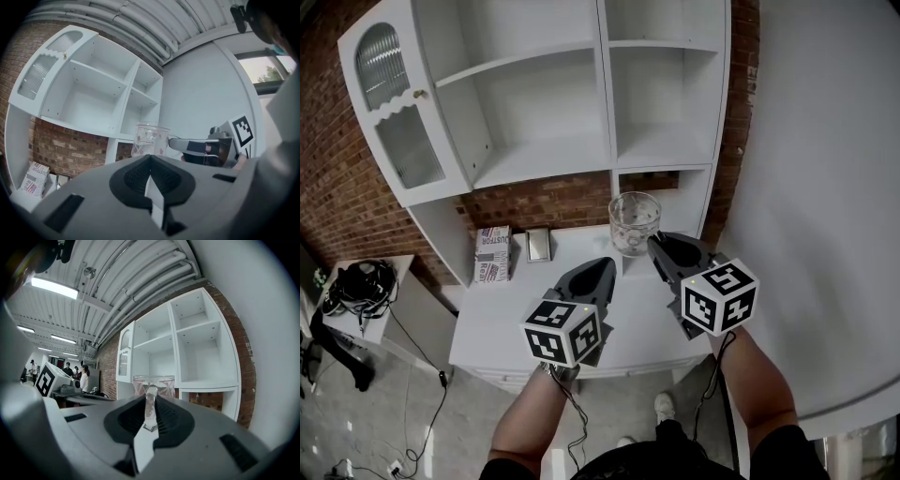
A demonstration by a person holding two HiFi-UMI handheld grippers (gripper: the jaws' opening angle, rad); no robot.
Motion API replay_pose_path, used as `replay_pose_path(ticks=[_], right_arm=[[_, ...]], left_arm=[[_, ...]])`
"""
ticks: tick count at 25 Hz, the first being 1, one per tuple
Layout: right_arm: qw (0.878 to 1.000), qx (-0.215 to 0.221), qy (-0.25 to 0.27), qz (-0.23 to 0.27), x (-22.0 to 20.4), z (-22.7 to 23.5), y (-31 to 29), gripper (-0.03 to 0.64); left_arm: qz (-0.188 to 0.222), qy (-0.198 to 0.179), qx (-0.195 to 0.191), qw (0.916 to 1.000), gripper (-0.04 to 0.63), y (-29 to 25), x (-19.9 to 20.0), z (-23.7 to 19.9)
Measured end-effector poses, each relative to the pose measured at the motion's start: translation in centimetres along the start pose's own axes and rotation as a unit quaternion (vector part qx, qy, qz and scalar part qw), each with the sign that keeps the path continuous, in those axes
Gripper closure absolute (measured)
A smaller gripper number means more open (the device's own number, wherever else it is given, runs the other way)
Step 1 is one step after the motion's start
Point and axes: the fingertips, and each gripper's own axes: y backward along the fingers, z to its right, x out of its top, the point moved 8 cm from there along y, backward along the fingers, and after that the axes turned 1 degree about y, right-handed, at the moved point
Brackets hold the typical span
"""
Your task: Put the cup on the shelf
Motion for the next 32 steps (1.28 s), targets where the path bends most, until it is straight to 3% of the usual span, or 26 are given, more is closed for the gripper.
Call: replay_pose_path(ticks=[11, 32], right_arm=[[1.0, 0.009, -0.001, 0.003, 0.4, 5.5, -1.5, 0.58], [0.999, 0.037, 0.01, 0.027, 4.2, 20.2, -6.2, 0.58]], left_arm=[[0.002, -0.009, 0.006, 0.9999, 0.591, -5.4, 1.0, 0.5], [0.02, -0.033, 0.023, 0.999, 0.591, -20.2, 4.1, 1.4]])
